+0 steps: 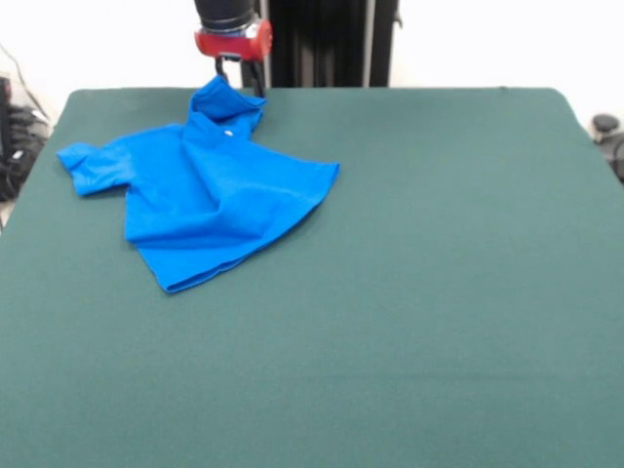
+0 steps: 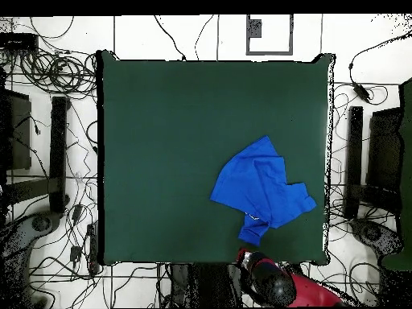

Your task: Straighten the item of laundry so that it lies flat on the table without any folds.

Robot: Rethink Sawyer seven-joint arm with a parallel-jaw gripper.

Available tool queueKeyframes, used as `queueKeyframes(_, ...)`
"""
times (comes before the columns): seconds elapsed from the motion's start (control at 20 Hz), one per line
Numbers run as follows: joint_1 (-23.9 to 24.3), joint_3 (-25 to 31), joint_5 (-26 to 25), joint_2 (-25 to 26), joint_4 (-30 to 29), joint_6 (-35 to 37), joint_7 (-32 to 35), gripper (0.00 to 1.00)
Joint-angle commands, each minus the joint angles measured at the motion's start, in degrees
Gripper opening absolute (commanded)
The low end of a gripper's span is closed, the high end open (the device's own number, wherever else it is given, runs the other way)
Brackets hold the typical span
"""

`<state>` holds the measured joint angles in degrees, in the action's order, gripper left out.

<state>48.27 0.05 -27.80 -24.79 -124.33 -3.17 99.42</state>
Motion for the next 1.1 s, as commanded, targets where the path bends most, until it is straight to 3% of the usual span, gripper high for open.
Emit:
queueKeyframes(0.05, -2.1, 5.6, 2.4, 2.5, 10.4, -0.4, 6.7, 1.0)
queueKeyframes(1.1, -2.4, 5.6, 2.6, 2.4, 10.6, -0.1, 6.7, 1.0)
